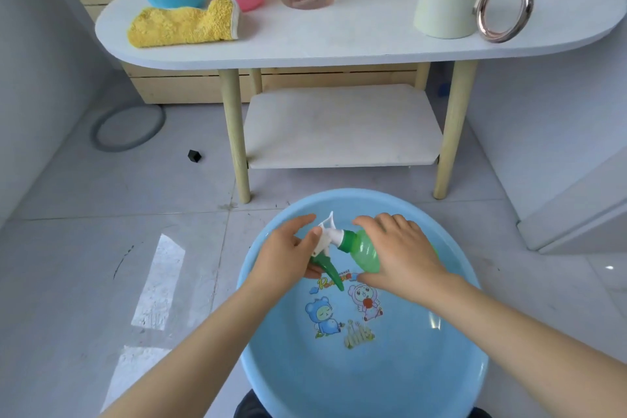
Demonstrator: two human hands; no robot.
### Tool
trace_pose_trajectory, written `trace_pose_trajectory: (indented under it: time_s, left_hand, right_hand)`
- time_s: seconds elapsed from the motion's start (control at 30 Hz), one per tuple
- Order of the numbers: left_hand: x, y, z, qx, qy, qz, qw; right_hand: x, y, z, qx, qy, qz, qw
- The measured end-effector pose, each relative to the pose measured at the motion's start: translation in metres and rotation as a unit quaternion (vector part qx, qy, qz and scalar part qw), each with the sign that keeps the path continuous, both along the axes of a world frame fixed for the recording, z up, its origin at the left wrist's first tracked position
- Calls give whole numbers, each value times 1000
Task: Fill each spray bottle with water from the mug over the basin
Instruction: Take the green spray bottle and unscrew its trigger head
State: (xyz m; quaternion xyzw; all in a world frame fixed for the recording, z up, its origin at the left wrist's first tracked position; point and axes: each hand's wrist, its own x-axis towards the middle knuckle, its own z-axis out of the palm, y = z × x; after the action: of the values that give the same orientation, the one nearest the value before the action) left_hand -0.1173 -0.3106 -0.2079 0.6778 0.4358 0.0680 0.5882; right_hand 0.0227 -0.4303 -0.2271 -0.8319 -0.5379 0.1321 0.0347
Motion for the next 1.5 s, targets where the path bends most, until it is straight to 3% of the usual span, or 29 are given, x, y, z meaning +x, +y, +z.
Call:
trace_pose_trajectory:
  time_s: [0.17, 0.27, 0.33, 0.6, 0.8, 1.03, 1.2, 1.37, 1.5]
  left_hand:
    - [-11, 9, 1, -37, -51, -104, 993]
    - [-16, 12, -9, 25, -19, -183, 983]
    - [-16, 13, -15, 64, -17, -166, 984]
    - [-13, 15, -21, 161, 27, -94, 982]
    - [-10, 5, -20, 40, 5, 1, 999]
    - [-19, 6, -26, 35, -14, -182, 983]
    - [-16, 6, -27, 98, 9, -171, 980]
    - [-8, 8, -30, 241, 72, -125, 960]
    - [-6, 11, -35, 233, 72, -90, 965]
  right_hand:
    - [8, -4, 6, -5, 138, -60, 989]
    - [18, -8, 5, -13, 179, -66, 982]
    - [21, -11, 5, -20, 195, -59, 979]
    - [2, -14, 7, -14, 92, 38, 995]
    - [-8, -20, -3, 21, 90, 79, 993]
    - [6, -23, -7, 7, 176, -14, 984]
    - [9, -27, -9, 6, 185, -10, 983]
    - [5, -28, -12, 34, 156, 24, 987]
    - [4, -28, -12, 58, 150, 47, 986]
